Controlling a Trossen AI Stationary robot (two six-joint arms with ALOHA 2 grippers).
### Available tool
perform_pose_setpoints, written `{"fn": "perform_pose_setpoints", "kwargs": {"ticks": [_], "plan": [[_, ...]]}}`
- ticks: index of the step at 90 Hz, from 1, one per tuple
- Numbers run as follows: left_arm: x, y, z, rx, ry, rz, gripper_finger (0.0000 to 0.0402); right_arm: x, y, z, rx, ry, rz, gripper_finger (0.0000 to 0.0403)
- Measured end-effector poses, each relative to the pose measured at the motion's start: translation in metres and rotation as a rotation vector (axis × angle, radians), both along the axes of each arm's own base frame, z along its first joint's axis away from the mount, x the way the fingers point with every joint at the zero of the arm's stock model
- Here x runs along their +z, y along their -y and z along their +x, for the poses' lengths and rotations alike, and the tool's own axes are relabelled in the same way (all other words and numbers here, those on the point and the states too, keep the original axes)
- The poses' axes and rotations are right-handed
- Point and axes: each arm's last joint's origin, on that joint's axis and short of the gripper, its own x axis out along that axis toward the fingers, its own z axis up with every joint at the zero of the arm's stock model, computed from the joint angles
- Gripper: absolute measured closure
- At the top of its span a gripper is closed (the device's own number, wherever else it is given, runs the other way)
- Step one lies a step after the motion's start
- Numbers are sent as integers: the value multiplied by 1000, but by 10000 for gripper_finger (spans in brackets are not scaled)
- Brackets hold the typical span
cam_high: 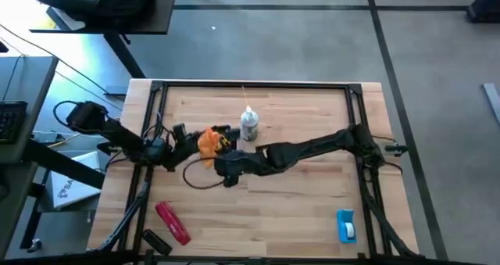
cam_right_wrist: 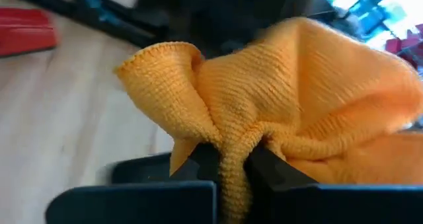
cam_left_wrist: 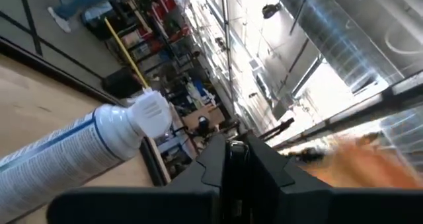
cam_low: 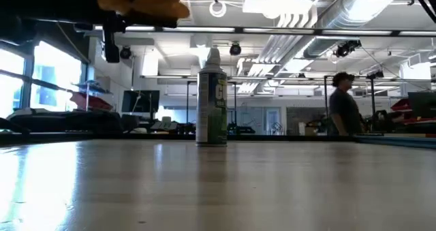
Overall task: Apply microfiber cloth
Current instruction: Wipe the front and back of the black cellphone using the orange microfiber cloth
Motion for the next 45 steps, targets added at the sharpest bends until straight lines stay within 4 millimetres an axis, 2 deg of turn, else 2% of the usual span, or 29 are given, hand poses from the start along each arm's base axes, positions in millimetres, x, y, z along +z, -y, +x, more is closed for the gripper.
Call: {"fn": "perform_pose_setpoints", "kwargs": {"ticks": [13,28,45], "plan": [[6,-4,-2,11,56,-5,386,-9,-19,-2,59,-28,50,400],[11,-4,-4,-8,80,35,386,-17,-33,-10,44,-82,94,400],[15,-2,-6,-36,50,144,386,-14,-50,-31,38,-178,101,400]]}}
